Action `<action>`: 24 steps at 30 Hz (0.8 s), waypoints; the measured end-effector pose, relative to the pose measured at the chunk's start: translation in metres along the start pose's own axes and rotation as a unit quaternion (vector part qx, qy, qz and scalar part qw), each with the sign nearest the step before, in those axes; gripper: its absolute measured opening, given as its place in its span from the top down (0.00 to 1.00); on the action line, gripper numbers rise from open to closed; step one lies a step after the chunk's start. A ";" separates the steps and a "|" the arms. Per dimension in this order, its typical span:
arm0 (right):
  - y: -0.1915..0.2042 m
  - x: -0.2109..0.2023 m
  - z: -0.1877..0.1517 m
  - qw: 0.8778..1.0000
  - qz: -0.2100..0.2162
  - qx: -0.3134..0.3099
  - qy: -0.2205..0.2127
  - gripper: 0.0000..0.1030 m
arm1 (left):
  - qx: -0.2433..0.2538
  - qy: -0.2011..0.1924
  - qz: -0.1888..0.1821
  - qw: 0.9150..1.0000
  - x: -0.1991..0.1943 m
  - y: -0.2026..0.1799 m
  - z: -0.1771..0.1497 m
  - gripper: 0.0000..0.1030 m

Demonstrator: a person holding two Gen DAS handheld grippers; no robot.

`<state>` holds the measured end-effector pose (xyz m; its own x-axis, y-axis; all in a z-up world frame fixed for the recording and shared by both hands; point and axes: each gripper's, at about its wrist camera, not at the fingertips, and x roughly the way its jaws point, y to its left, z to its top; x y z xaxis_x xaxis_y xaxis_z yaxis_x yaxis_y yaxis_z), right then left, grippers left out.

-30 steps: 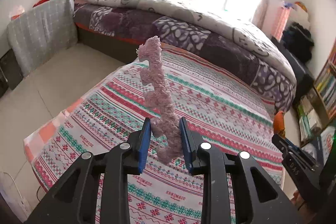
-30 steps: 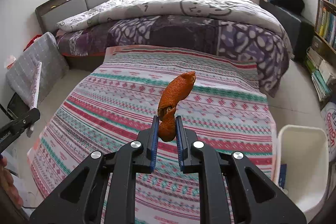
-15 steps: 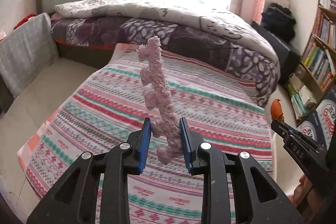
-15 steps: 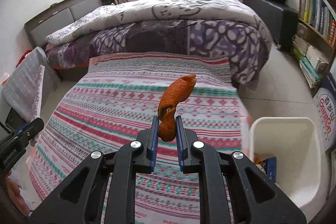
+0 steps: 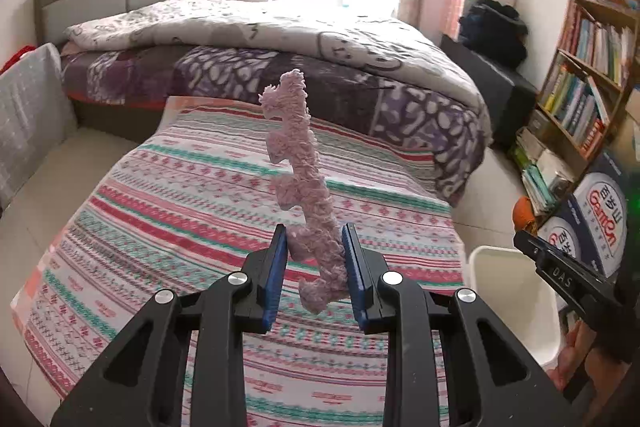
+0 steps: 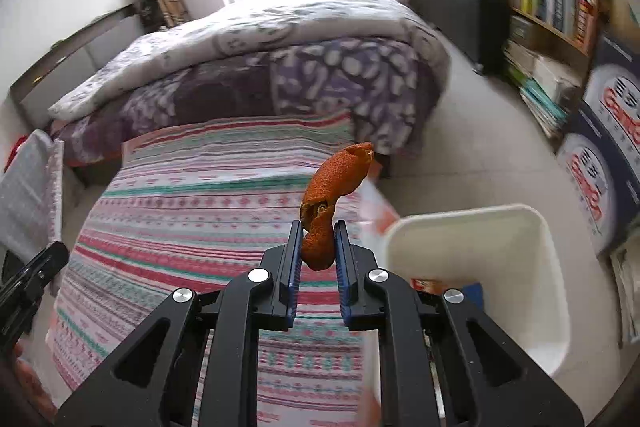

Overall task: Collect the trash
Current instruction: 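Carry the orange peel and pink strip over the white bin and open both tools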

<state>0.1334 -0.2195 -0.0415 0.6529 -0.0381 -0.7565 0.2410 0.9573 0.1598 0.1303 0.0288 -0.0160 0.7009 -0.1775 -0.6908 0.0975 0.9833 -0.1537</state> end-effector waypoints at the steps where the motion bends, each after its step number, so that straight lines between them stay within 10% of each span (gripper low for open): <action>1: -0.007 0.000 0.001 1.000 -0.005 0.007 0.004 0.85 | 0.002 0.001 -0.003 1.000 0.001 -0.003 0.000 0.72; 7: -0.044 0.001 0.005 0.998 -0.042 0.040 0.028 0.84 | 0.018 0.008 -0.027 0.999 0.007 -0.034 -0.003 0.72; 10: -0.061 0.004 0.005 0.996 -0.063 0.052 0.047 0.63 | 0.030 0.011 -0.041 0.999 0.010 -0.052 -0.006 0.72; 24: -0.116 -0.041 0.015 0.985 -0.115 0.125 -0.031 0.33 | 0.067 0.032 -0.102 0.992 0.024 -0.127 -0.019 0.72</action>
<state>0.0896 -0.3336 -0.0191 0.6012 -0.2699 -0.7521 0.5512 0.8215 0.1458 0.1213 -0.1008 -0.0262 0.6102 -0.3721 -0.6994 0.3292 0.9221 -0.2034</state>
